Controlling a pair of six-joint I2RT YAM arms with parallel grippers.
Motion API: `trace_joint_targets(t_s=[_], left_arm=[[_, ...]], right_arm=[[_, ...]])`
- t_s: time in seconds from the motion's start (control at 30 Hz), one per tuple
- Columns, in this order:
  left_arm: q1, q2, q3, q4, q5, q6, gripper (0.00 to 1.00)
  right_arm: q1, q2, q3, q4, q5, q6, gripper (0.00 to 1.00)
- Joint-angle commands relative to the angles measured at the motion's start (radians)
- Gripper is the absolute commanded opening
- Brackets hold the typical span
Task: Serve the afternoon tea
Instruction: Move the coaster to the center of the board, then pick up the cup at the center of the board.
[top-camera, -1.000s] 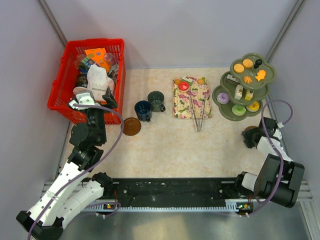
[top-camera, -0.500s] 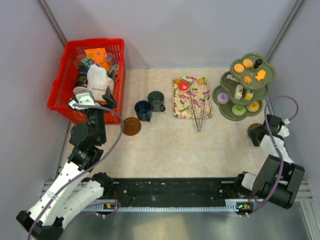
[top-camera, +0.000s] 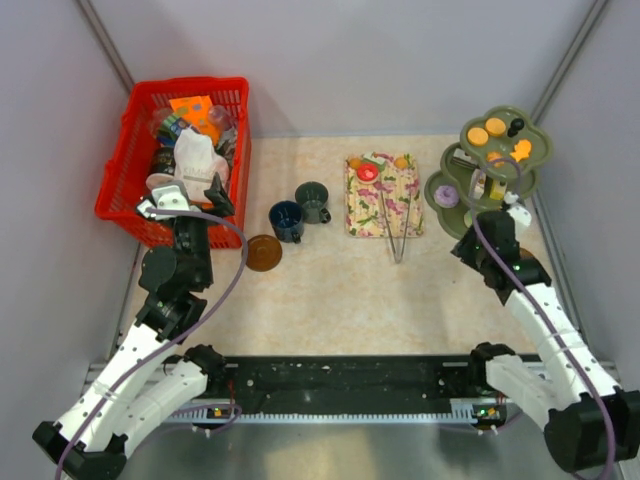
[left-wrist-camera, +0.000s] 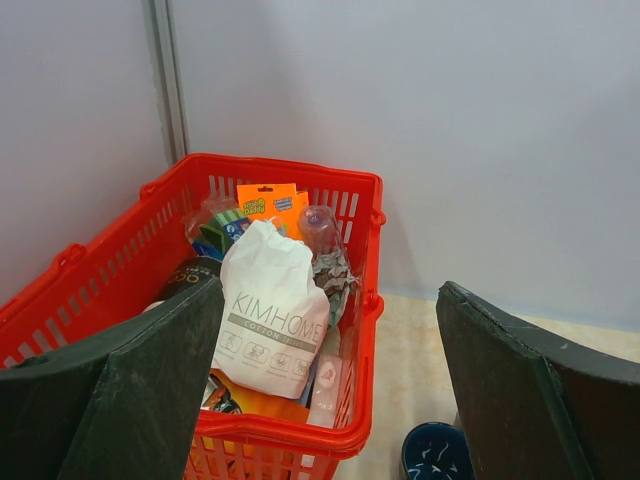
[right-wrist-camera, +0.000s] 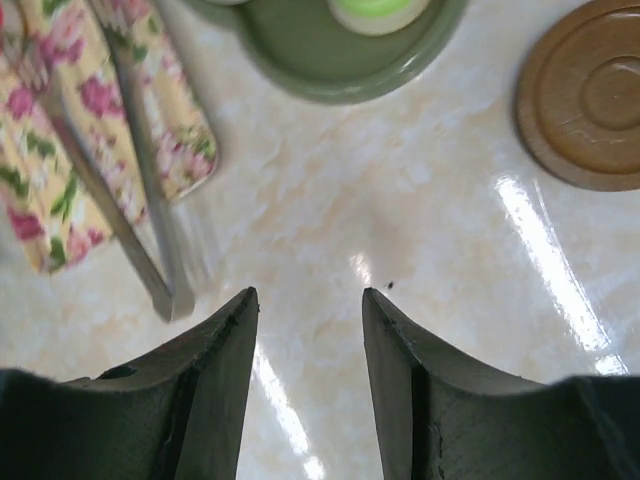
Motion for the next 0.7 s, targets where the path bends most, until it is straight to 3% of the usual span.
trace_joint_targets(t_s=[0.0,0.07,0.2,0.47,0.67], left_arm=[[-0.005,-0.005,-0.007,0.051,0.0,0.006,0.92],[-0.005,-0.002,-0.005,0.051,0.002,0.008,0.92],[-0.005,-0.005,-0.005,0.05,0.005,0.003,0.92],[-0.003,-0.01,-0.003,0.053,0.0,0.011,0.92],[-0.005,-0.013,-0.007,0.056,-0.004,0.017,0.92]], right_arm=[[0.236,0.008,0.107,-0.118,0.172,-0.048,0.47],[0.379,0.06,0.149,-0.129,0.209,-0.063,0.51],[0.507,0.174,0.232,-0.04,0.123,-0.164,0.54],[0.524,0.45,0.425,0.121,-0.121,-0.35,0.54],[0.544,0.628,0.532,0.21,-0.161,-0.456,0.54]])
